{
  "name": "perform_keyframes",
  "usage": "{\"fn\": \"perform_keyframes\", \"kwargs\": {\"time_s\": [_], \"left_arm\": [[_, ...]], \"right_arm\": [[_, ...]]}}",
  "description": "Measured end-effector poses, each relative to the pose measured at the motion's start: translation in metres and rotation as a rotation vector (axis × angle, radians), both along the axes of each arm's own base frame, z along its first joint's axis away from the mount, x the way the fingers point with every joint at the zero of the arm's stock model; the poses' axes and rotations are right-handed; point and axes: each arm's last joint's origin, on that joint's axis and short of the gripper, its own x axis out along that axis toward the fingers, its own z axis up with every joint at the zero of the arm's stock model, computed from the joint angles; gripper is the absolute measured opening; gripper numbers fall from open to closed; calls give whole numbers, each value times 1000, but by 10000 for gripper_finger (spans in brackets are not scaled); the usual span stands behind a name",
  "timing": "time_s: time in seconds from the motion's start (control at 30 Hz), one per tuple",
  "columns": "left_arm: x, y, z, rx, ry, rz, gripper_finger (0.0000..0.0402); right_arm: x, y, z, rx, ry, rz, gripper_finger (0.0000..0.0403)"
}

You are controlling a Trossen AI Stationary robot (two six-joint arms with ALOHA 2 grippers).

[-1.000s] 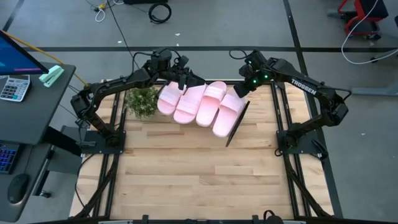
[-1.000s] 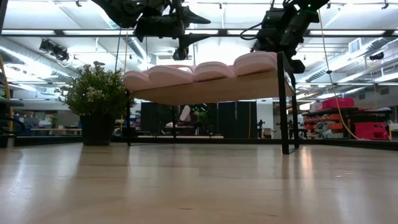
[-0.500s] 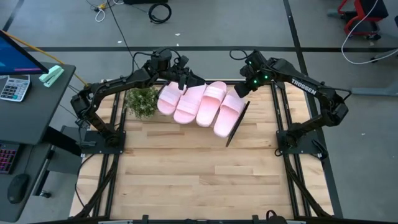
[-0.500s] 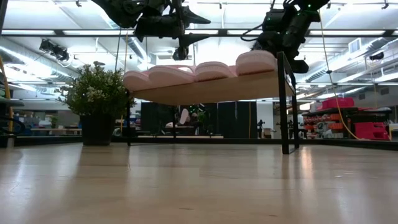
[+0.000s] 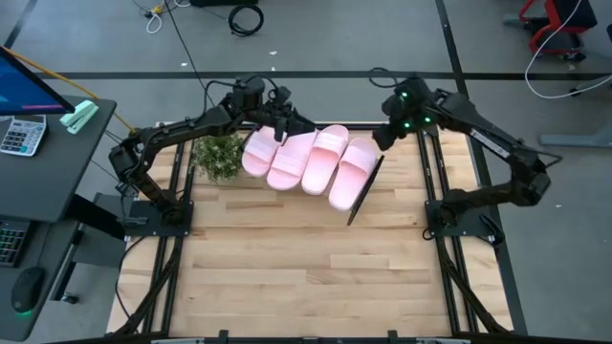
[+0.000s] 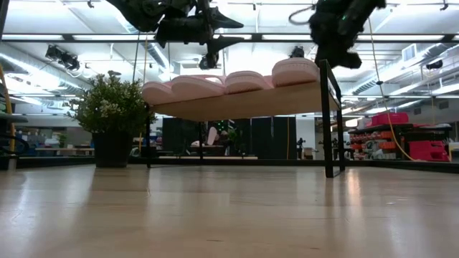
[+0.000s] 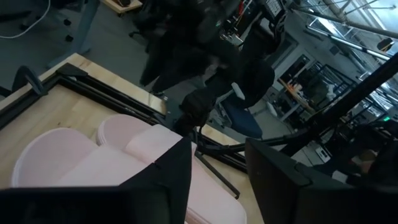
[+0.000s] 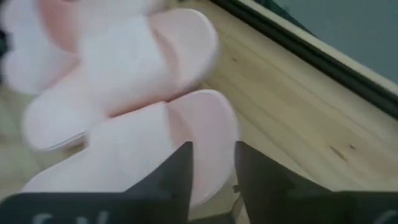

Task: Pick and place slides into the shelf
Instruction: Return to Home Position

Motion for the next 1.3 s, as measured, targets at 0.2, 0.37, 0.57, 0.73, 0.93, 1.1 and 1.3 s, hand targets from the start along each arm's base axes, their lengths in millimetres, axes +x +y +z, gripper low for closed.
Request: {"fn": "perform_keyframes", "kwargs": {"time_s": [0.2,0.37,0.57,0.73,0.93,1.1,1.3], "left_arm": [[4,-6,0,3,0,-20,114],[5,-16,0,44,16,-50,75],[-10,-38,8,129,147,14,24],[-29,-57,22,149,219,64,6],[-53,-88,36,288,343,159,17],[-71,-111,45,402,356,209,5],[-94,-128,22,401,395,291,13]], "right_arm": [[-11,35,19,-42,-45,114,31],[-16,62,32,-70,-96,195,13],[-17,81,38,-92,-112,220,5],[-9,88,39,-98,-129,264,4],[0,100,39,-160,-123,324,3],[3,109,39,-212,-102,334,2],[5,119,40,-225,-97,342,1]]}}
